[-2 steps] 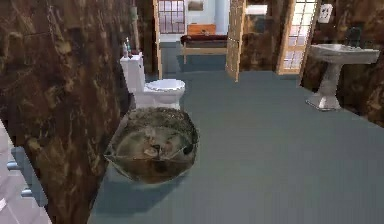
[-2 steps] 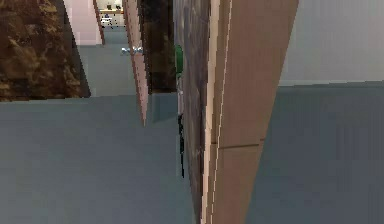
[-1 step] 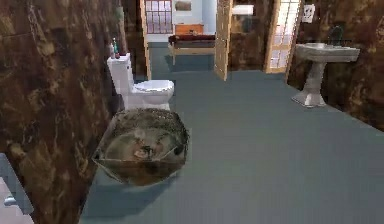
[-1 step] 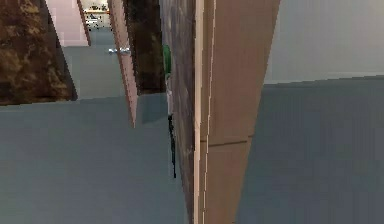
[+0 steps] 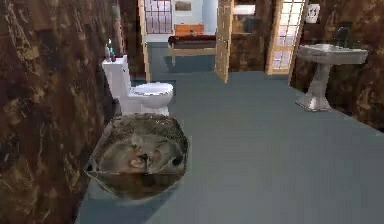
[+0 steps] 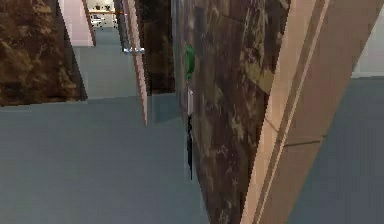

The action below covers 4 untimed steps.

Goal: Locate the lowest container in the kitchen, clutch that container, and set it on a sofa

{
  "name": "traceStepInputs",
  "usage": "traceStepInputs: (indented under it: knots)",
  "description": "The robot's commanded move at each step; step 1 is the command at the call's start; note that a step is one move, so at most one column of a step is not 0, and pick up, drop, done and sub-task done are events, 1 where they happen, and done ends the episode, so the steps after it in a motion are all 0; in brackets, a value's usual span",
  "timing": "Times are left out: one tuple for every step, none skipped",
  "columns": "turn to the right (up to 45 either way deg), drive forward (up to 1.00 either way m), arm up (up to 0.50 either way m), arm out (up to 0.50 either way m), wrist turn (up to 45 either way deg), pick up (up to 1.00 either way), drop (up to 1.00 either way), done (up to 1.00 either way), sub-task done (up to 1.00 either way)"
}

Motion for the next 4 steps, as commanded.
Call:
traceStepInputs:
  knots:
    - [45.0,0.00,0.00,0.00,0.0,0.00,0.00,0.00,0.00]
    - [15.0,0.00,0.00,0.00,0.0,0.00,0.00,0.00,0.00]
    - [0.0,1.00,0.00,0.00,0.0,0.00,0.00,0.00,0.00]
    - [0.0,1.00,0.00,0.00,0.0,0.00,0.00,0.00,0.00]
